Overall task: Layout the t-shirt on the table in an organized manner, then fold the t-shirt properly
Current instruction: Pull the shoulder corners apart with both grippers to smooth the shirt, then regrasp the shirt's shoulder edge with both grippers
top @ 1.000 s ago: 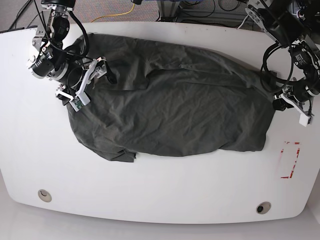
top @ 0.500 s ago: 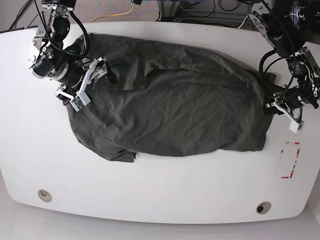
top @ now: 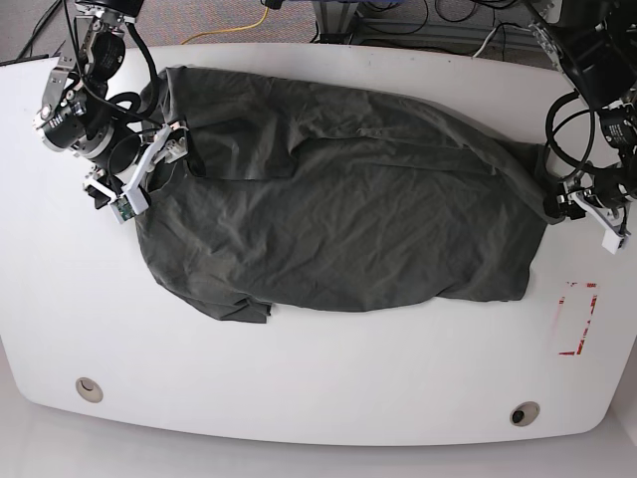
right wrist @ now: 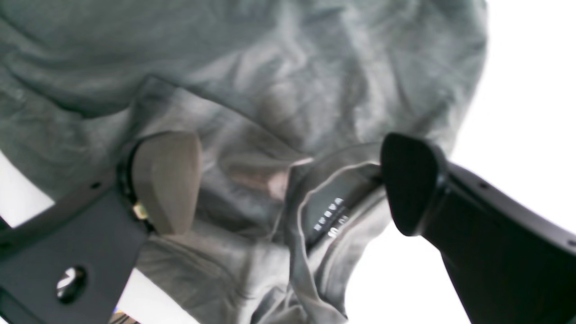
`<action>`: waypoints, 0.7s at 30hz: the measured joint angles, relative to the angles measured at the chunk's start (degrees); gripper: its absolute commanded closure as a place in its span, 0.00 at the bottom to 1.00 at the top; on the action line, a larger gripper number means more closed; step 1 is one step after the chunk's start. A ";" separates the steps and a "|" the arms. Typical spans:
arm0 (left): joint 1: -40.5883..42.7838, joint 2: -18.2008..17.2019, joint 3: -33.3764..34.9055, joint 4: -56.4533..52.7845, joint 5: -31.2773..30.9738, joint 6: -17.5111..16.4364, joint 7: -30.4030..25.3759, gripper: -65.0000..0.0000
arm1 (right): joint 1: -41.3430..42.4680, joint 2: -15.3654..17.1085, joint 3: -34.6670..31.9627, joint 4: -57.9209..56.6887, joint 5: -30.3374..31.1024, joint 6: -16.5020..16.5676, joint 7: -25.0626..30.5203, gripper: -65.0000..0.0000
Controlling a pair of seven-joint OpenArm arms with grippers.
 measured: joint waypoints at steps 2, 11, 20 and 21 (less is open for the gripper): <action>0.28 -1.09 -0.04 0.00 0.00 0.00 0.02 0.45 | -0.28 -0.33 2.23 0.00 0.11 0.07 0.09 0.07; 1.66 -5.38 -1.99 3.28 -3.19 -1.88 3.04 0.45 | -4.35 -2.84 10.29 -0.94 -0.59 -0.04 -0.46 0.07; 8.44 -6.47 -2.84 19.91 -9.75 -7.32 4.26 0.46 | -6.16 -5.66 13.09 -10.93 2.60 -0.26 -0.61 0.07; 8.72 -6.56 -2.91 21.40 -10.43 -7.37 4.11 0.46 | -6.29 -5.68 13.51 -12.20 2.47 -0.35 -1.07 0.07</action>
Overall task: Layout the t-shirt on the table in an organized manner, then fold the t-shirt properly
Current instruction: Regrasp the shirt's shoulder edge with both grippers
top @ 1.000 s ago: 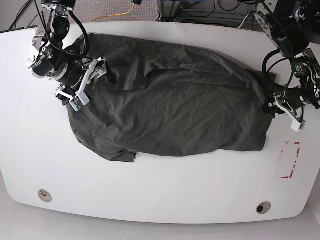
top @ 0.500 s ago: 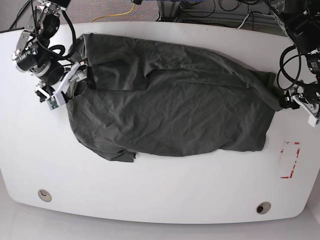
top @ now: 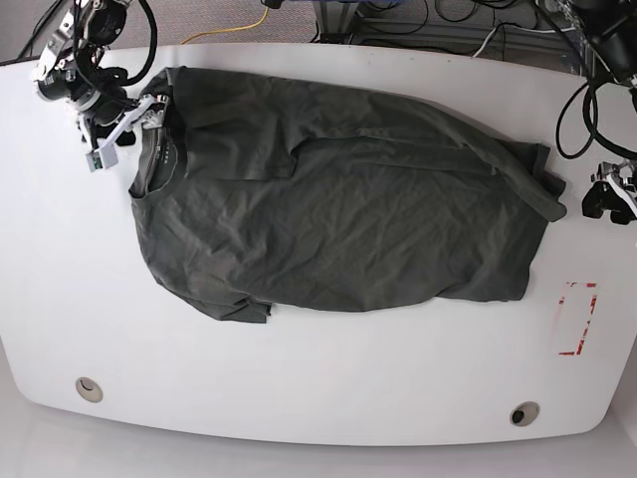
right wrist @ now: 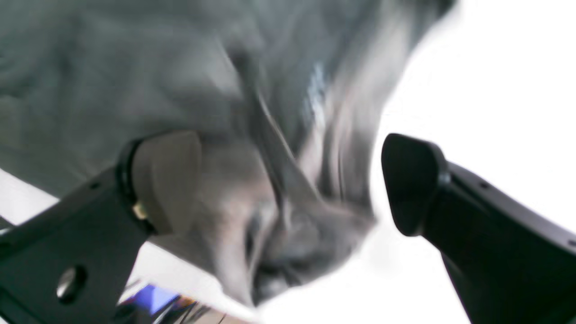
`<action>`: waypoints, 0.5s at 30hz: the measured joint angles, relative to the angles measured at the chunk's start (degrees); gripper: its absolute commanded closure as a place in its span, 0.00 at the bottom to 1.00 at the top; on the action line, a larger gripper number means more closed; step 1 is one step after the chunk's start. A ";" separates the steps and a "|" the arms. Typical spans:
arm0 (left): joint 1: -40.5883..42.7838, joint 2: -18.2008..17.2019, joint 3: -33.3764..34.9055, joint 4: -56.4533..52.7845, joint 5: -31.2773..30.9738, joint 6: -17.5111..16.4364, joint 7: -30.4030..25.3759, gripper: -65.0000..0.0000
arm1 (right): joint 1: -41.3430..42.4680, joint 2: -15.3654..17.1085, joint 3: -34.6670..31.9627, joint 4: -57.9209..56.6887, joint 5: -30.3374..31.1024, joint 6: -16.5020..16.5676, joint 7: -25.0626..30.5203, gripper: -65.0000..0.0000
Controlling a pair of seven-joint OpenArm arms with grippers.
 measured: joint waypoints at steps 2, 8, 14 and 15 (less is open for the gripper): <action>0.92 0.02 0.13 2.82 -0.59 0.00 -0.70 0.46 | -0.15 -0.04 1.11 -2.21 0.96 0.37 0.09 0.07; 5.14 0.28 -1.29 8.07 -1.88 0.02 -0.33 0.46 | 0.07 0.70 3.45 -5.11 1.16 0.35 0.59 0.07; 6.25 0.57 -3.78 9.35 -1.60 0.00 -0.22 0.46 | 0.11 1.70 3.72 -5.16 1.03 0.33 0.63 0.08; 6.25 0.72 -3.78 9.35 -1.42 0.02 -0.22 0.46 | 0.07 1.68 3.69 -5.16 1.05 0.33 0.63 0.08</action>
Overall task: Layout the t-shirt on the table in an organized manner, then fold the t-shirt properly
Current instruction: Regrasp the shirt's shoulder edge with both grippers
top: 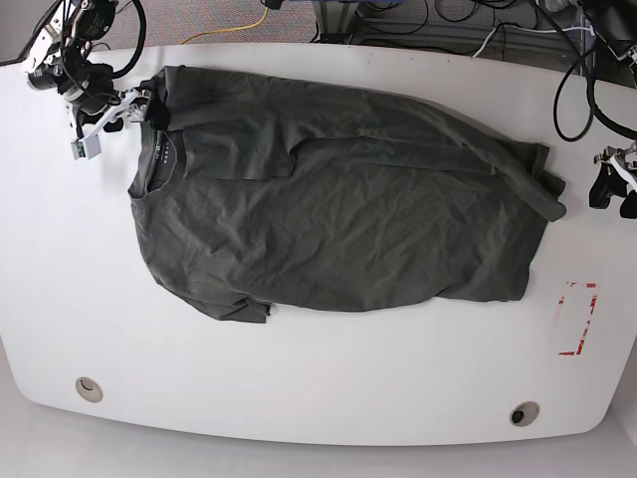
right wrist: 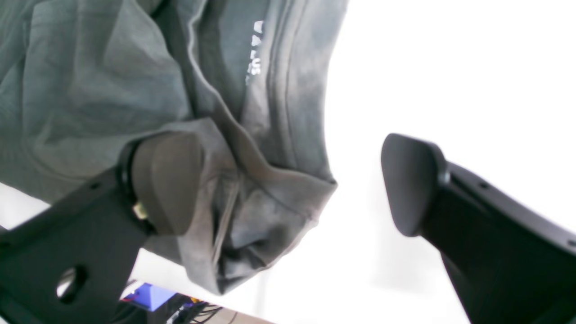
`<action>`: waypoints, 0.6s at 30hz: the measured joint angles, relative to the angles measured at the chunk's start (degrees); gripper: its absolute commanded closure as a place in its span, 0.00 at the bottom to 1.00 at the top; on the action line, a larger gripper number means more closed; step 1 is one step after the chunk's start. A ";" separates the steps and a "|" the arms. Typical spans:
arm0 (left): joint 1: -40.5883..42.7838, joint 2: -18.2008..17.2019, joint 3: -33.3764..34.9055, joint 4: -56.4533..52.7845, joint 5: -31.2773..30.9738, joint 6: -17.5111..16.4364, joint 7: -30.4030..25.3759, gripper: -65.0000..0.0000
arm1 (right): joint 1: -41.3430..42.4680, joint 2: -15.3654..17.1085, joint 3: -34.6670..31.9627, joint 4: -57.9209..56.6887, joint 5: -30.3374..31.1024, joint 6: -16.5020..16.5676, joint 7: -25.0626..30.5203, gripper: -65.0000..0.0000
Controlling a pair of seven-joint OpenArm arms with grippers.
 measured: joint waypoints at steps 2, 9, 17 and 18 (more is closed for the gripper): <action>0.00 0.46 0.20 0.00 -0.07 0.00 -0.02 0.46 | -0.07 -0.15 0.00 -0.13 0.07 0.02 0.00 0.08; 0.00 0.48 0.35 0.00 0.00 -0.02 0.00 0.46 | -1.01 -1.22 0.00 -0.17 0.20 -0.02 0.55 0.08; 0.00 0.46 0.35 -0.04 0.00 0.00 0.00 0.46 | -0.68 -2.69 -0.28 0.17 1.64 0.22 -1.42 0.08; 0.02 0.46 0.35 -0.04 0.00 0.00 0.00 0.46 | -0.68 -2.86 -0.26 0.17 1.66 0.22 -1.44 0.08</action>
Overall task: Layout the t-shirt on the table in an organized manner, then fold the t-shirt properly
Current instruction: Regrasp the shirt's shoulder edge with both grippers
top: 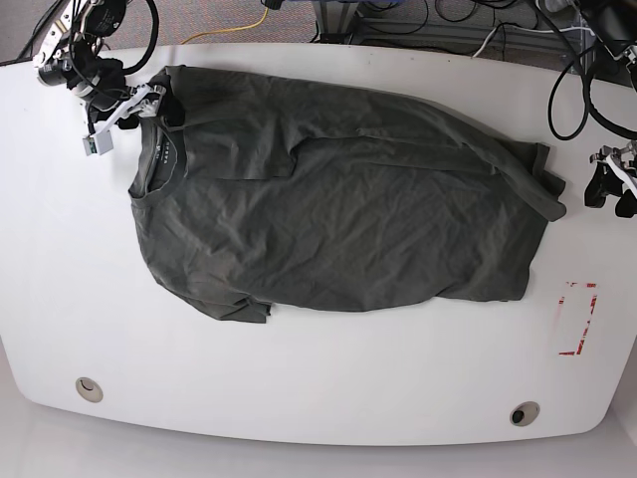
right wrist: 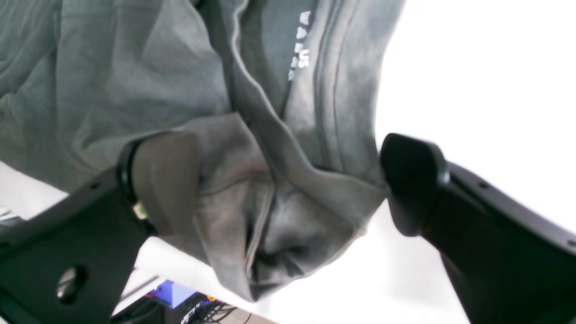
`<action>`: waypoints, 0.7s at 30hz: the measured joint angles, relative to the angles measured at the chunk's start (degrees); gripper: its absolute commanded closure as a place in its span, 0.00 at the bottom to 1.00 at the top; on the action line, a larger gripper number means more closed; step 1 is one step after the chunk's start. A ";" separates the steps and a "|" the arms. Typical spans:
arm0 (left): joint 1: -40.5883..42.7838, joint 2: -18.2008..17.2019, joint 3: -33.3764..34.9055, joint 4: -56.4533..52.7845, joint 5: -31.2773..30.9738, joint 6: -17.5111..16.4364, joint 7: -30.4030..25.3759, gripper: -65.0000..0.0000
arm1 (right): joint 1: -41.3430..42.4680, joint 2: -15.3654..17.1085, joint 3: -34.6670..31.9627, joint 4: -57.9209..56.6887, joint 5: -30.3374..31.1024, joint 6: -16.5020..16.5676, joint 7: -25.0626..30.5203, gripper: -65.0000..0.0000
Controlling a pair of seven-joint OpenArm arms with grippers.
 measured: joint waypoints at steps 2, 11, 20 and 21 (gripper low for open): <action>0.17 0.02 0.00 0.00 -0.02 -0.02 -0.02 0.46 | 0.13 -0.48 0.24 0.07 -0.02 0.00 0.04 0.08; 0.90 0.46 0.02 -1.75 2.10 0.00 -0.24 0.46 | 0.28 -0.92 0.11 -0.02 -0.24 -0.02 -0.70 0.60; 0.92 2.86 0.17 -8.04 9.60 0.00 -5.14 0.45 | -0.13 -1.18 -1.66 -0.33 -1.49 -0.22 -1.49 0.96; 0.76 3.19 0.22 -8.81 9.77 0.00 -5.75 0.45 | -0.15 -0.90 -2.51 -0.33 -1.49 -0.17 -1.33 0.96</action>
